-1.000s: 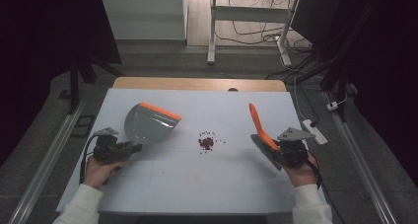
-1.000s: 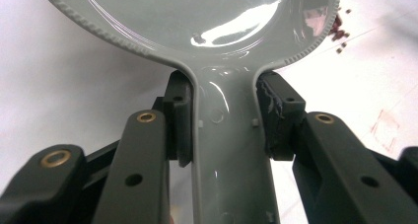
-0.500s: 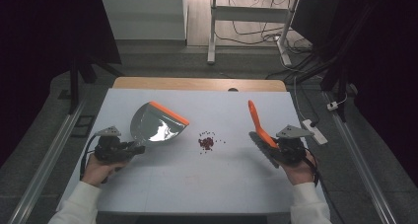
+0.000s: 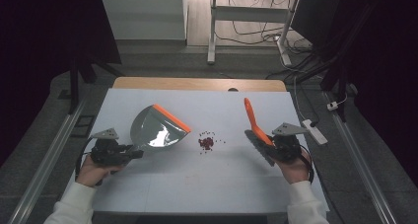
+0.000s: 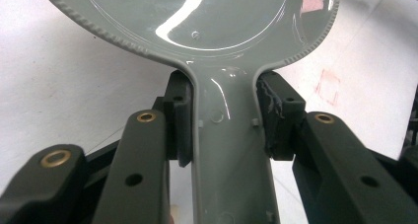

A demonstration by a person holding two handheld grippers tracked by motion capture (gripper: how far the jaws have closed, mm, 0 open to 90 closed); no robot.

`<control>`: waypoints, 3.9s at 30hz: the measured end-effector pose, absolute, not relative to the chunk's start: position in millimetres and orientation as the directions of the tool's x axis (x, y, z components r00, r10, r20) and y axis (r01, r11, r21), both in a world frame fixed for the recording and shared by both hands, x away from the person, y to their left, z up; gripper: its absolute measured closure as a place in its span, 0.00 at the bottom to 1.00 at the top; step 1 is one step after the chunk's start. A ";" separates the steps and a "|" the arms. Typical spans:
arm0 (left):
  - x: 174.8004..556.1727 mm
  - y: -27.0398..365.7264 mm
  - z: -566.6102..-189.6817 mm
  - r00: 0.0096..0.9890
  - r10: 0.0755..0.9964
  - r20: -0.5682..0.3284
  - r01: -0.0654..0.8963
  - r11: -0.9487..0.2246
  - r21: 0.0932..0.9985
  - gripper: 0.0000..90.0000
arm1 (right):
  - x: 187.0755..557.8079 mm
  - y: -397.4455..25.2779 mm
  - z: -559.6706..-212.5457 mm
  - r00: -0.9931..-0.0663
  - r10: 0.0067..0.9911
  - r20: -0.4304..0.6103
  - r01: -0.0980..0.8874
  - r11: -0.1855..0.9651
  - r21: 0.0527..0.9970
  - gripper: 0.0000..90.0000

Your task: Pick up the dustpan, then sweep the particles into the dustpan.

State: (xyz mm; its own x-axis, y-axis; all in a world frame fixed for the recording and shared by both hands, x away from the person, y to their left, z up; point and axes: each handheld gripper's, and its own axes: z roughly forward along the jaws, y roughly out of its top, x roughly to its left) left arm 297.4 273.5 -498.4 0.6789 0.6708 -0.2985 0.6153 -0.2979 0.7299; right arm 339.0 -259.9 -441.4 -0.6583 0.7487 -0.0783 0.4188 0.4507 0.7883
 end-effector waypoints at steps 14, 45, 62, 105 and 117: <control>290.8 279.2 -494.0 0.719 0.631 -0.292 0.603 -0.357 0.714 0.68 | 345.4 -248.4 -439.8 -0.668 0.742 -0.062 0.413 0.439 0.798 0.78; 282.1 235.4 -494.5 0.812 0.522 -0.263 0.549 -0.529 0.647 0.68 | 372.6 -217.5 -440.2 -0.698 0.712 -0.074 0.392 0.466 0.793 0.78; 280.7 215.7 -502.5 0.808 0.518 -0.281 0.571 -0.572 0.589 0.68 | 385.9 -200.8 -450.8 -0.710 0.701 -0.075 0.400 0.488 0.776 0.78; 286.3 212.4 -514.9 0.765 0.545 -0.343 0.638 -0.574 0.513 0.68 | 420.5 -153.9 -470.1 -0.731 0.671 -0.126 0.380 0.554 0.741 0.78; 286.5 210.9 -515.3 0.770 0.540 -0.340 0.633 -0.580 0.513 0.68 | 425.6 -145.6 -480.9 -0.741 0.654 -0.156 0.381 0.600 0.703 0.78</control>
State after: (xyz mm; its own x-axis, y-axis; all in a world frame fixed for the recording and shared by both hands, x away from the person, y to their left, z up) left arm 286.5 210.9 -515.3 0.7702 0.5399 -0.3395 0.6328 -0.5804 0.5125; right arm 425.6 -145.6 -480.9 -0.7405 0.6536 -0.1563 0.3813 0.6001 0.7031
